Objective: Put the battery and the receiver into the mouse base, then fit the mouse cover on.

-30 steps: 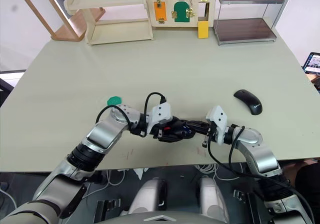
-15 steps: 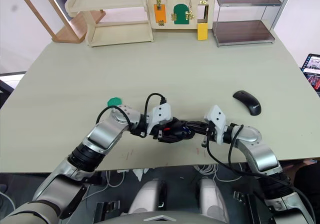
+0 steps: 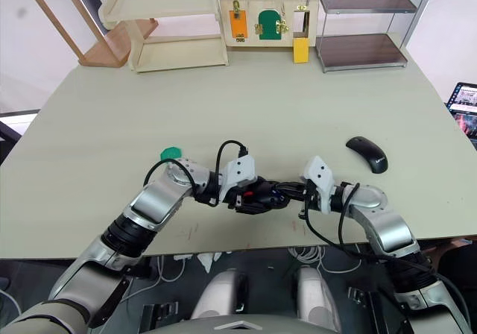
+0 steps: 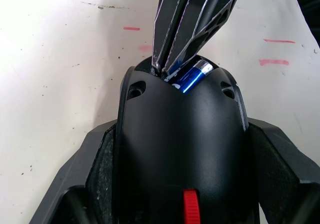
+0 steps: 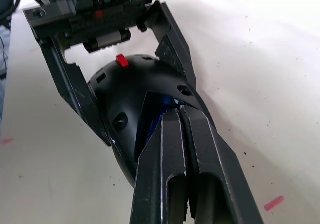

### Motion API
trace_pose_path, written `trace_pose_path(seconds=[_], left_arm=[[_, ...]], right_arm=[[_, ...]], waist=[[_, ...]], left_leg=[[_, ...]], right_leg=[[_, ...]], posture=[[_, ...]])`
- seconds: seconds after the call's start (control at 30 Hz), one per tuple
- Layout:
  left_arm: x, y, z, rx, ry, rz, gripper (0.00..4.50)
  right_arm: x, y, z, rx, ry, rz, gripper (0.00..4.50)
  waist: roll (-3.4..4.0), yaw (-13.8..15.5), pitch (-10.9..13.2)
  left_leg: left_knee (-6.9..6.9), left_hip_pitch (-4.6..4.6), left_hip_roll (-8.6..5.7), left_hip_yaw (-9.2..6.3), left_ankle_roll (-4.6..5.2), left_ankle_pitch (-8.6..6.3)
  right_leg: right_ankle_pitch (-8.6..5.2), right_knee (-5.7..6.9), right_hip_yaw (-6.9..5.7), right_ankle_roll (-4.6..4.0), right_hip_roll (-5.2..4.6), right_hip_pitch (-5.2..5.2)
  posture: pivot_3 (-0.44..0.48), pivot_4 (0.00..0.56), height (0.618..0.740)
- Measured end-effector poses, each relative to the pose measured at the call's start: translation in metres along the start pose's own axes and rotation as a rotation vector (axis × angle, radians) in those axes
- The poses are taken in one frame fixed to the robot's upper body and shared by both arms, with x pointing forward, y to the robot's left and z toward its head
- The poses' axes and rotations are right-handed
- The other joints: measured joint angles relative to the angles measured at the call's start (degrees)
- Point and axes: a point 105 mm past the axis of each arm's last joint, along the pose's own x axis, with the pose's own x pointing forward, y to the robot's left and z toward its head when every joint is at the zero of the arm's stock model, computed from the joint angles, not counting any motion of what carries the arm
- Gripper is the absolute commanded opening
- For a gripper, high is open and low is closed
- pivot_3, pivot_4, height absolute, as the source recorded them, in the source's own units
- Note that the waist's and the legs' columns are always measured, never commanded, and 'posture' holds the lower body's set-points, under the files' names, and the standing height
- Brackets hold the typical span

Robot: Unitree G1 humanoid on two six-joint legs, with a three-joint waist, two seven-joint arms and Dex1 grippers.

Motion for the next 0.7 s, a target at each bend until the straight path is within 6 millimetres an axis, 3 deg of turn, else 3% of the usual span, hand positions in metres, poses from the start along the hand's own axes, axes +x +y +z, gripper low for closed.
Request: trace_pose_path(seconds=[0.5, 0.7], left_arm=[[0.0013, -0.0010, -0.0036, -0.014, 0.008, -0.003, 2.99], [0.0026, -0.0018, -0.0070, -0.030, 0.018, -0.007, 2.99]], right_arm=[[0.0032, 0.0007, -0.0011, -0.006, 0.082, 0.010, 0.02], [0.0055, 0.0016, -0.0029, -0.012, 0.119, 0.012, 0.02]], waist=[[-0.15, -0.1, -0.8], [-0.44, 0.0, -1.3]], left_leg=[[-0.19, 0.15, 0.05, 0.02, 0.00, 0.00], [-0.69, 0.70, 0.05, 0.14, 0.00, 0.00]], right_leg=[[-0.06, -0.04, 0.01, -0.09, 0.03, 0.04], [-0.23, -0.12, 0.08, -0.35, 0.02, 0.34]], posture=[[0.000, 0.150, 0.740], [0.000, 0.150, 0.740]])
